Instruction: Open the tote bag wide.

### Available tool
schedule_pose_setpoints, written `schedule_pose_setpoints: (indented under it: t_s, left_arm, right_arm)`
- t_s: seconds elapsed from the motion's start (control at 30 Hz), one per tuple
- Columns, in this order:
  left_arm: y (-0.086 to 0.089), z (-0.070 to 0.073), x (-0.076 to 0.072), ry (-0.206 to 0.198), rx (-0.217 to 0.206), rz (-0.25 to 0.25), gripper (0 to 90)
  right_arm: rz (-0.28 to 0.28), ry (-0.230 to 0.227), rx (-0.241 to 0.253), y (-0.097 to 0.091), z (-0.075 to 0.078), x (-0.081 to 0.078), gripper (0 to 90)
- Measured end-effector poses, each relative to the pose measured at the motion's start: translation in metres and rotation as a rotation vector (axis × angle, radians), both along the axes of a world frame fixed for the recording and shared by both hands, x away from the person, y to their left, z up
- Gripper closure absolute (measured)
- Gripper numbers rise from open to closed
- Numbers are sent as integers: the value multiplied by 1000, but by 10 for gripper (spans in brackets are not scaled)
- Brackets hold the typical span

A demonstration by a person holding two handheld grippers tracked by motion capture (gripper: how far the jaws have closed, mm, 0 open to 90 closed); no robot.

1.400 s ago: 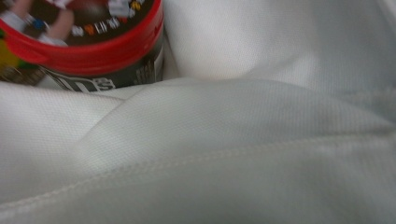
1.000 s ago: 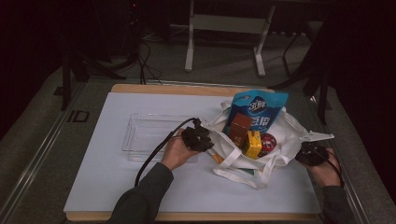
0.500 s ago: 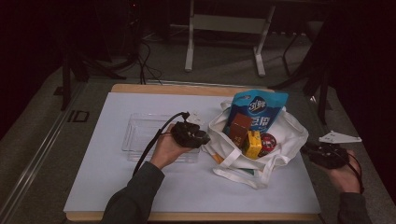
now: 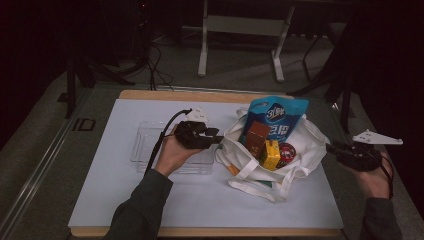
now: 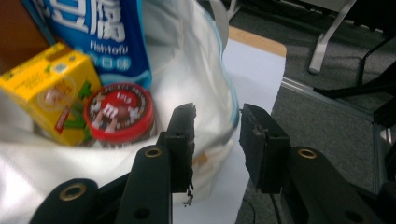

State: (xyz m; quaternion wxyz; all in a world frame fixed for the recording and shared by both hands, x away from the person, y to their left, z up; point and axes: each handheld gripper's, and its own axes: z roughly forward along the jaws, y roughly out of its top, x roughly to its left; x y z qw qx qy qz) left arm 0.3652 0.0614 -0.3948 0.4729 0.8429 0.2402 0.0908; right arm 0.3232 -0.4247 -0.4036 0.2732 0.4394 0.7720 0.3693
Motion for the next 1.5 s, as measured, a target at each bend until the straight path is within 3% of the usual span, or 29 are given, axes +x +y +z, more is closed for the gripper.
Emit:
schedule_pose_setpoints:
  t_s: [0.23, 0.53, 0.63, 0.67, 0.77, 0.8, 0.9, 1.0, 1.1, 1.2, 1.23, 1.37, 1.5]
  left_arm:
    - [-11, 13, 8, -20, -23, 10, 654]
    - [-35, 15, 25, -17, -5, 44, 662]
    - [-44, 14, 31, -19, 21, 53, 679]
    - [-50, 11, 37, -14, 46, 73, 698]
    - [-55, 7, 42, -5, 59, 81, 763]
    - [-60, 3, 47, 5, 77, 85, 792]
    - [-65, -5, 51, 20, 106, 93, 874]
    - [-68, -10, 55, 27, 126, 102, 881]
    - [-73, -22, 60, 44, 182, 121, 883]
    - [-76, -28, 62, 52, 205, 129, 885]
    - [-78, -35, 66, 71, 236, 145, 886]
    - [-81, -47, 73, 111, 285, 162, 889]
    - [-79, -49, 75, 132, 282, 186, 892]
  right_arm:
    - [-2, 1, 7, 9, 4, 22, 648]
    - [-6, 17, 9, 19, 2, 43, 659]
    - [-3, 23, 11, 22, 1, 48, 712]
    - [2, 27, 6, 26, 0, 52, 737]
    - [-4, 34, 3, 29, -2, 56, 777]
    - [-4, 35, -1, 32, -3, 59, 864]
    - [-14, 38, -9, 35, -6, 63, 883]
    - [-21, 55, -30, 40, -11, 68, 885]
    - [-24, 73, -49, 45, -17, 73, 886]
    - [-26, 92, -64, 48, -23, 77, 887]
    - [-31, 115, -77, 50, -30, 82, 887]
    - [-44, 169, -95, 52, -45, 91, 888]
    - [-61, 215, -102, 51, -59, 95, 890]
